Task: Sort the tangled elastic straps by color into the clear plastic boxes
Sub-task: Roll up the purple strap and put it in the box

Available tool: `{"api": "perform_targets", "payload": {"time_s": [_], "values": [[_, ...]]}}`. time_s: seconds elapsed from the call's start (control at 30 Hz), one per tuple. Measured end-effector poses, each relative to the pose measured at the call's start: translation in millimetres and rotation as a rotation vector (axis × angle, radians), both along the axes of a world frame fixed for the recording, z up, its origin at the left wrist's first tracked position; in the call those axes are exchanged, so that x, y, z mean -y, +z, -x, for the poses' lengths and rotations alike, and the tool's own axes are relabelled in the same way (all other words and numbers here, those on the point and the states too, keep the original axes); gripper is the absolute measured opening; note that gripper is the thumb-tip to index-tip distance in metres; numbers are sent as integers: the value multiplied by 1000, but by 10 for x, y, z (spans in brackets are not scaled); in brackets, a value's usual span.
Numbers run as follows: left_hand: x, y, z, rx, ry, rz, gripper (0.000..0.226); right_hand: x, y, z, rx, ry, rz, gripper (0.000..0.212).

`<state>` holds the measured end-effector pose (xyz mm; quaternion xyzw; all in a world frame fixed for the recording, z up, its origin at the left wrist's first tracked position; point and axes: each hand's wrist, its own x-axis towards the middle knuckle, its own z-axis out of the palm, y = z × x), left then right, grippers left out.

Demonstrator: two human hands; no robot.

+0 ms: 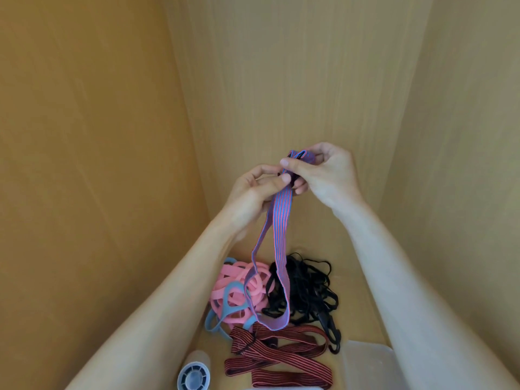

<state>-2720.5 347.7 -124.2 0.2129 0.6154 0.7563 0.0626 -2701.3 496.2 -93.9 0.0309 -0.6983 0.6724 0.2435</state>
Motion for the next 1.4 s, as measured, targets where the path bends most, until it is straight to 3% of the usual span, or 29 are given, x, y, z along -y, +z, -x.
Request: {"api": "perform_targets", "payload": {"time_s": [0.13, 0.3, 0.5, 0.7, 1.13, 1.4], "values": [[-61, -46, -16, -33, -2, -89, 15, 5, 2, -33, 9, 36, -13, 30], [-16, -89, -20, 9, -29, -148, 23, -128, -46, -51, 6, 288, -36, 16], [-12, -166, -24, 63, -90, -103, 30, -127, -80, -12, 27, 149, -200, 13], [-67, -215, -39, 104, -162, 70, 23, -71, -52, -25, -8, 38, -216, 17], [-143, -196, -84, 194, -218, -9, 29, -30, -56, -66, -34, -12, -168, 17], [-94, -224, -39, 209, -190, 67, 35, -13, -110, -4, -97, -115, -273, 27]]}}
